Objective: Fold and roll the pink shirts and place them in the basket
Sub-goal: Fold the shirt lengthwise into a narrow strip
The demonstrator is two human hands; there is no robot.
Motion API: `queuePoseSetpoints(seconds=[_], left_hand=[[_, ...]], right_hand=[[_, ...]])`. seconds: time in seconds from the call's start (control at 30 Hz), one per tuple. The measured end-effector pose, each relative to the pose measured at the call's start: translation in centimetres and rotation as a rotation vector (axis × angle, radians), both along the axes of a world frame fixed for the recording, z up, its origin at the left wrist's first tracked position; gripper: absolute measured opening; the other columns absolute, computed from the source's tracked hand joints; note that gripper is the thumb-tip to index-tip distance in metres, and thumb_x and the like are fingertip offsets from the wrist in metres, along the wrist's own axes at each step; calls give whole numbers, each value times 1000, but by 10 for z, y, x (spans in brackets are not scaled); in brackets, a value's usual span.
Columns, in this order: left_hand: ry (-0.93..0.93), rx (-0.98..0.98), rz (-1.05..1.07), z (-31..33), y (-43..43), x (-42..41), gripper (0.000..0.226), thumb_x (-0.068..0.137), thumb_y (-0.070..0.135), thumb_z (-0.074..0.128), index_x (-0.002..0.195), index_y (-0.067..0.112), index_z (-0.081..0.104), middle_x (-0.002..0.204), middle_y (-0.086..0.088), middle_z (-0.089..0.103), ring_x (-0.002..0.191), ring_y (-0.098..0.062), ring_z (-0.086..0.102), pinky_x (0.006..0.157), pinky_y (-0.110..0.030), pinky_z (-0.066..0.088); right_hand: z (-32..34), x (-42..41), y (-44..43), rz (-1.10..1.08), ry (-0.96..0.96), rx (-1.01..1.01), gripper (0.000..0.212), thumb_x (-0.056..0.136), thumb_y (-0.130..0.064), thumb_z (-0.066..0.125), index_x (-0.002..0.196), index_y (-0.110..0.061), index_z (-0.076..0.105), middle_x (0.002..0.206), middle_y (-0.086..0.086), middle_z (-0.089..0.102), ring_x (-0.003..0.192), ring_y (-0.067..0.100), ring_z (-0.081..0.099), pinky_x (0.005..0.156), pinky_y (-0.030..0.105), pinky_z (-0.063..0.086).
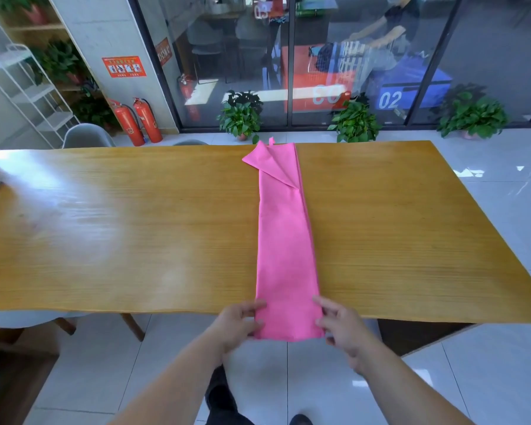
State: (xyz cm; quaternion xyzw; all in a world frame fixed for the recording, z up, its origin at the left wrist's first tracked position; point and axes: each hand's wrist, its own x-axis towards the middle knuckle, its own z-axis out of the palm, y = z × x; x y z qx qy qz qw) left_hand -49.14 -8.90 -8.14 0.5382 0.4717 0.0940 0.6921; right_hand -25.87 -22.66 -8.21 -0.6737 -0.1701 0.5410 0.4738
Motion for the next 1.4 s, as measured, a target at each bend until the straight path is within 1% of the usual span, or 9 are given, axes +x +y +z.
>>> queuePoseSetpoints(seconds=[0.1,0.3,0.47,0.6,0.87,1.03,1.2,1.33,1.4], left_hand=[[36,-55,-19,-21,-16,-7,46,95,-6,72,127,27,68,150,-5,58,104,-24,76,92,-40,62],[-428,-173,112,36,11,-6,55,97,2,71,147,24,63,143,6,67,86,-15,54,78,-33,48],[107,45,-150,-10,-19,-19,61,91,4,77,142,36,65,141,9,66,87,-7,68,88,-34,56],[120,4,-64,-47,-43,-31,62,89,0,74,137,38,68,139,16,65,88,-12,74,102,-46,57],[284,122,-97,-78,-73,-45,59,89,-7,62,113,46,75,114,4,73,71,-15,63,73,-37,56],[626,410,-435,-80,-74,-45,57,96,2,49,140,37,59,127,10,59,104,-13,63,96,-29,53],[549,1085,-414,-34,-22,-3,64,93,7,55,151,31,46,156,10,40,136,-20,42,109,-37,43],[691,1161,-701,-16,9,32,76,103,19,52,168,17,14,177,0,7,162,-23,8,130,-42,20],[757,1206,-864,-26,12,32,76,103,16,52,168,12,14,176,-6,11,163,-25,10,130,-42,18]], right_hand=[[-18,-1,-16,85,-35,-43,61,98,11,56,146,-27,62,138,-9,69,77,14,49,56,24,39],[29,25,0,-71,91,262,55,99,5,60,140,-32,68,129,-10,74,85,14,51,67,30,37],[-17,6,-31,61,-73,-29,50,103,0,61,138,-36,68,138,-9,69,90,7,59,58,17,41],[-42,-2,-52,98,-117,-92,54,103,0,61,138,-40,66,134,-12,70,77,11,59,57,26,42],[-58,-16,-76,177,-227,-154,57,98,7,61,135,-36,68,122,-3,70,80,15,66,67,27,55],[-71,-17,-82,595,-627,-403,44,103,-19,60,145,-29,59,134,-9,64,114,15,62,97,26,48],[-33,-4,-16,503,-1043,-76,45,102,-13,51,145,-26,60,140,-9,61,125,16,59,101,33,49],[-16,2,33,698,-1185,20,55,111,-36,45,164,-24,36,170,-8,33,155,13,31,124,32,28],[-22,2,36,821,-1201,-88,63,111,-50,38,167,-23,27,174,-6,22,160,14,22,127,36,24]])
